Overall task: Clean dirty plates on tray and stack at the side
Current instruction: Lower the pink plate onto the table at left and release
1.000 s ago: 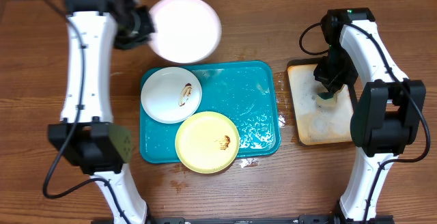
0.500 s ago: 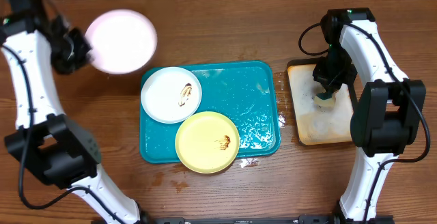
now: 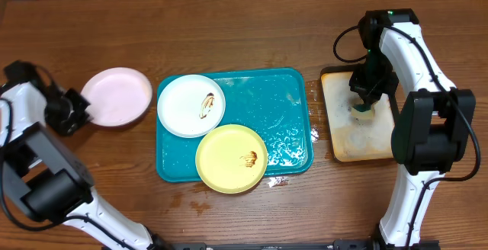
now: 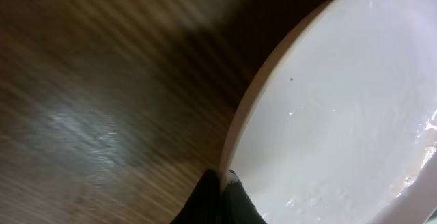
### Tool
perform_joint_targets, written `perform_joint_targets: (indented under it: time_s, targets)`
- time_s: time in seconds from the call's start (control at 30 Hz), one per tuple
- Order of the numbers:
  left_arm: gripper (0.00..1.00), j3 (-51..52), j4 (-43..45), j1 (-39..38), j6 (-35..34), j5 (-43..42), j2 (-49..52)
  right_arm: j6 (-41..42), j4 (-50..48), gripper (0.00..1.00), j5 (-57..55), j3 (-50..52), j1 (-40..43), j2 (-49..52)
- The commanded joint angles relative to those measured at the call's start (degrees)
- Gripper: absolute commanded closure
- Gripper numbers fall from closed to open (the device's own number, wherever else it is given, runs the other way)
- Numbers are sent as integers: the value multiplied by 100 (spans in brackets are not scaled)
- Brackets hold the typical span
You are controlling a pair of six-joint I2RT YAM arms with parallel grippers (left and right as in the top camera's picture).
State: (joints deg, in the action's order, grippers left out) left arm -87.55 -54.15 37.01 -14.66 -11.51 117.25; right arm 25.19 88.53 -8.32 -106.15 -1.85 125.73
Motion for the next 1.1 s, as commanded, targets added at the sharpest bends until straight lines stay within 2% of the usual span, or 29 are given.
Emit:
perform_joint_targets:
  time_s: [0.0, 0.2, 0.37, 0.43, 0.5, 0.57, 0.6, 0.67, 0.87, 1.07]
  targets:
    - [96, 55, 61, 308, -26, 133, -160, -105, 4, 96, 4, 2, 37, -251]
    - [96, 66, 199, 671, -24, 92, -160, -131, 4, 96, 4, 0, 37, -251]
    - [95, 125, 343, 636, 315, -249, -155, -168, -4, 96, 2, 0, 37, -251]
    - [89, 127, 352, 605, 315, -243, -155, -170, -2, 96, 2, 0, 37, -251]
    - [73, 127, 354, 605, 313, -240, -155, -177, 0, 96, 2, 0, 37, -251]
    - [79, 127, 337, 616, 310, -155, -153, -227, -4, 96, 2, 0, 37, -251]
    - [78, 127, 332, 625, 315, -140, -153, -258, -11, 96, 2, 0, 37, -251]
    - [64, 127, 321, 645, 313, -146, -153, -267, -11, 96, 2, 0, 37, -251]
    - [48, 125, 350, 520, 356, -361, -173, -275, -52, 96, 2, 0, 37, -251]
    - [48, 76, 385, -149, 442, -354, -575, -275, -44, 96, 7, 0, 37, -251]
